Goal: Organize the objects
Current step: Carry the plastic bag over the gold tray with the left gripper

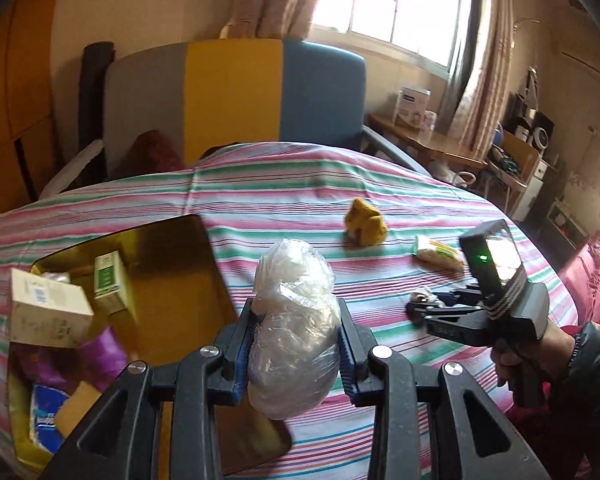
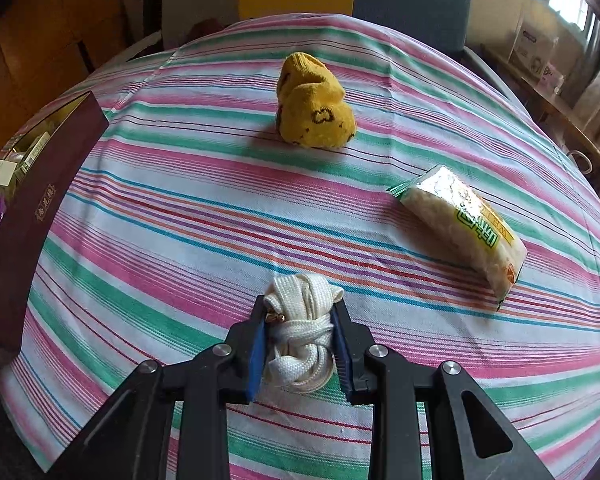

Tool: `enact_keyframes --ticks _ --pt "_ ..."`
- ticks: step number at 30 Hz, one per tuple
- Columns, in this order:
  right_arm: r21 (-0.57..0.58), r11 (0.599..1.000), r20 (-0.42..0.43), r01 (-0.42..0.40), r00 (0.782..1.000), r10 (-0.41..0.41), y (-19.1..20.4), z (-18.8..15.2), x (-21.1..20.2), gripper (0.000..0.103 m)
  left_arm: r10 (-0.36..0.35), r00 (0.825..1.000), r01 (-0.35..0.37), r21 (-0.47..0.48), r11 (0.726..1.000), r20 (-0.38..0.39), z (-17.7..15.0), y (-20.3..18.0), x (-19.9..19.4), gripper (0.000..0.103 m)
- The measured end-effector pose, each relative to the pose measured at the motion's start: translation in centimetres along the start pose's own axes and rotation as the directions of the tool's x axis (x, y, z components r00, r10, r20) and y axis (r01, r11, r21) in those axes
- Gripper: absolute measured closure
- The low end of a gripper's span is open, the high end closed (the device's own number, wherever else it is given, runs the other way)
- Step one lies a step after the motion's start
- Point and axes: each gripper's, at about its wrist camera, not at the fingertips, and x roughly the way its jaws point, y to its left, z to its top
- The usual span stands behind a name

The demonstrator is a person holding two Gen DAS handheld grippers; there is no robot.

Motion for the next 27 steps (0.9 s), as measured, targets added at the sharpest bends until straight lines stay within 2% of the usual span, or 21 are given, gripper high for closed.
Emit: enact_keyframes --ticks 4,8,14,19,24,27 --pt "-0.002 1.0 0.005 0.004 1.0 -0.004 0.0 0.0 0.1 0.073 0.012 1.0 -0.013 -0.053 0.998 -0.019 -0.3 2.4 -0.1 0.068" --pt "-0.007 1.0 0.005 0.012 1.0 -0.012 0.1 0.0 0.2 0.073 0.031 0.999 -0.035 -0.145 0.989 -0.032 -1.1 6.5 -0.4 0.068" --pt "-0.026 0.999 0.005 0.027 1.0 -0.027 0.4 0.1 0.1 0.073 0.045 0.997 -0.062 -0.274 0.96 -0.068 -2.6 11.9 -0.7 0.068" --pt "-0.037 0.999 -0.001 0.033 0.999 -0.033 0.6 0.1 0.2 0.073 -0.013 0.997 -0.014 -0.315 0.949 -0.082 -1.7 12.6 1.1 0.068" --pt "-0.058 0.997 -0.003 0.051 0.999 -0.051 1.0 0.2 0.2 0.072 0.005 0.995 -0.035 -0.293 0.955 -0.103 0.9 12.7 4.7 0.067" --pt "-0.06 0.997 -0.004 0.051 0.999 -0.052 1.0 0.3 0.2 0.072 0.003 0.989 -0.046 -0.294 0.955 -0.145 2.0 13.2 7.7 0.067"
